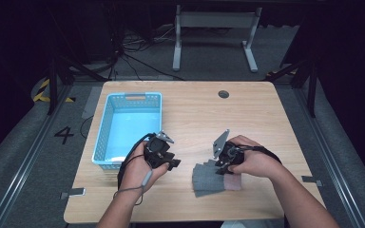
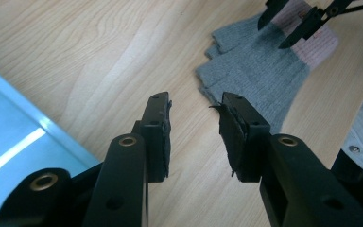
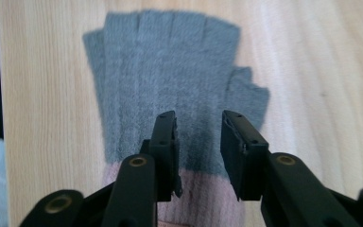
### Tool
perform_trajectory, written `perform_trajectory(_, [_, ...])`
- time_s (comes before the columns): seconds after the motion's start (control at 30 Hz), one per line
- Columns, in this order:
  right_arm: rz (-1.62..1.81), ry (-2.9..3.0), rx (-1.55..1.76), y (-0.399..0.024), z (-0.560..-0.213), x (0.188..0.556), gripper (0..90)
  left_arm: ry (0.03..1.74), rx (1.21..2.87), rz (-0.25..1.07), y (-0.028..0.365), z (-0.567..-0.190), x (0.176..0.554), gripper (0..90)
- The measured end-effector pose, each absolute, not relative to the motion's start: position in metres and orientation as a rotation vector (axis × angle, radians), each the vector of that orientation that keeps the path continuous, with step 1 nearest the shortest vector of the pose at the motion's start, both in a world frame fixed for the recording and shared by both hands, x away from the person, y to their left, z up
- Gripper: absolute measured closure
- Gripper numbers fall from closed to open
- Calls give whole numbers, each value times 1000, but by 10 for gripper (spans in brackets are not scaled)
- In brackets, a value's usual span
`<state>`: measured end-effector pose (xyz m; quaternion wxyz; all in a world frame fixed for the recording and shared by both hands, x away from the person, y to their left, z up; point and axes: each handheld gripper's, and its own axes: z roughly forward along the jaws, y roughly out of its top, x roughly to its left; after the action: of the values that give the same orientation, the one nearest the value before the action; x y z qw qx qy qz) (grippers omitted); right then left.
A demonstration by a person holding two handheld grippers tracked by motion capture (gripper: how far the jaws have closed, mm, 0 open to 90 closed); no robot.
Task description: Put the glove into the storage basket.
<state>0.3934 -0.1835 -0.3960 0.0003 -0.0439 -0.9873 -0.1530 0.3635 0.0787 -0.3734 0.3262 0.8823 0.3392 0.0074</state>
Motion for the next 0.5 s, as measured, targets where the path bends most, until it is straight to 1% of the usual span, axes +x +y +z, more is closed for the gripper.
perform_trajectory(0.23, [-744, -3120, -296, -213, -382, 387, 662, 839, 2354, -15, 61, -379, 362, 642])
perform_trajectory(0.3, [-822, -3107, -400, -229, -380, 384, 664, 827, 2366, -20, 57, -379, 360, 640])
perform_trajectory(0.5, [-875, -3104, -510, -253, -380, 380, 652, 791, 2393, -39, 45, -382, 351, 635])
